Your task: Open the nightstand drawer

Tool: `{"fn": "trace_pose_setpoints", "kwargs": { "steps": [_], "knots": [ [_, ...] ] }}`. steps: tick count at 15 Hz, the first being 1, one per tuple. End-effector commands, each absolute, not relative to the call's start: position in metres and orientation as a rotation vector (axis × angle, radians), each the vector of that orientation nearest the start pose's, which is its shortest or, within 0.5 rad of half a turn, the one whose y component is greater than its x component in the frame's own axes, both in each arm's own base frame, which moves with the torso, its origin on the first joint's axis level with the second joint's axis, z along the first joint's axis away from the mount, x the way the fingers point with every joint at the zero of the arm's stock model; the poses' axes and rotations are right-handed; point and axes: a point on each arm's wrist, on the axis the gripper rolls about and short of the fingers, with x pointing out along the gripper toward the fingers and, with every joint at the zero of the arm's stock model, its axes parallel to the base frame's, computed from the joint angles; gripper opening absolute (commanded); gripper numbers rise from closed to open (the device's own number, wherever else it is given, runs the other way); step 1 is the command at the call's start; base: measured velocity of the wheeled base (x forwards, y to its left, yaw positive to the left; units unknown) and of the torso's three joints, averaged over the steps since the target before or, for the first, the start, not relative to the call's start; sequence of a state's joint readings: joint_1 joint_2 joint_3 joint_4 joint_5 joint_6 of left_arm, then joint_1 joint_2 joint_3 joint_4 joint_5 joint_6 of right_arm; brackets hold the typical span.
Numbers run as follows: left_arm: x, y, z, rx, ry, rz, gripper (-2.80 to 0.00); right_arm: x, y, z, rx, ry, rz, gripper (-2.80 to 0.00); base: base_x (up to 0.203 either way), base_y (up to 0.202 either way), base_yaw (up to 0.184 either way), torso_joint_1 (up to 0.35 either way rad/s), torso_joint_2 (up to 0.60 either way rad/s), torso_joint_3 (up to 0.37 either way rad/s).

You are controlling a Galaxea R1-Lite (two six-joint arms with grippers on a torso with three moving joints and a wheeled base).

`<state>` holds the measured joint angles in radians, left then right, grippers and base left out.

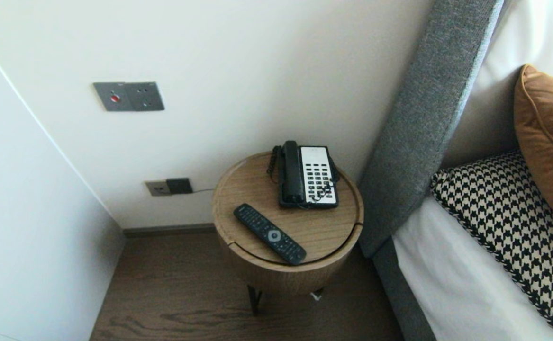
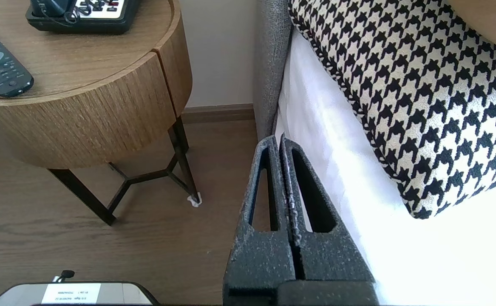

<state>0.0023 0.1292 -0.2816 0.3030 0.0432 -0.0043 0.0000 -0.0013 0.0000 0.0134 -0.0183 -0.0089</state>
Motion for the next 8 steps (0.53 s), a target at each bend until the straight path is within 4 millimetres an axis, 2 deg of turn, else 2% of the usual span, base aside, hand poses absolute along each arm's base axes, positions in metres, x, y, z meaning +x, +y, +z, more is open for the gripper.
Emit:
{"fn": "trace_pose_setpoints", "kwargs": {
  "steps": [1, 3, 6, 8],
  "knots": [
    [-0.011, 0.001, 0.163, -0.002, 0.25, 0.046, -2.8, -0.023, 0.0, 0.074, -0.009, 0.009, -0.018, -2.8, 0.0, 0.0, 0.0, 0.0, 0.0, 0.0],
    [0.016, 0.001, 0.19, -0.003, 0.327, 0.044, -2.8, -0.023, 0.0, 0.074, -0.009, 0.009, -0.018, -2.8, 0.0, 0.0, 0.0, 0.0, 0.0, 0.0],
    [0.063, 0.001, 0.219, -0.028, 0.44, 0.06, -2.8, -0.023, 0.0, 0.074, -0.009, 0.009, -0.018, -2.8, 0.0, 0.0, 0.0, 0.0, 0.0, 0.0],
    [0.092, 0.001, 0.225, -0.053, 0.533, 0.074, -2.8, -0.023, 0.0, 0.074, -0.009, 0.009, -0.018, -2.8, 0.0, 0.0, 0.0, 0.0, 0.0, 0.0]
  ]
}}
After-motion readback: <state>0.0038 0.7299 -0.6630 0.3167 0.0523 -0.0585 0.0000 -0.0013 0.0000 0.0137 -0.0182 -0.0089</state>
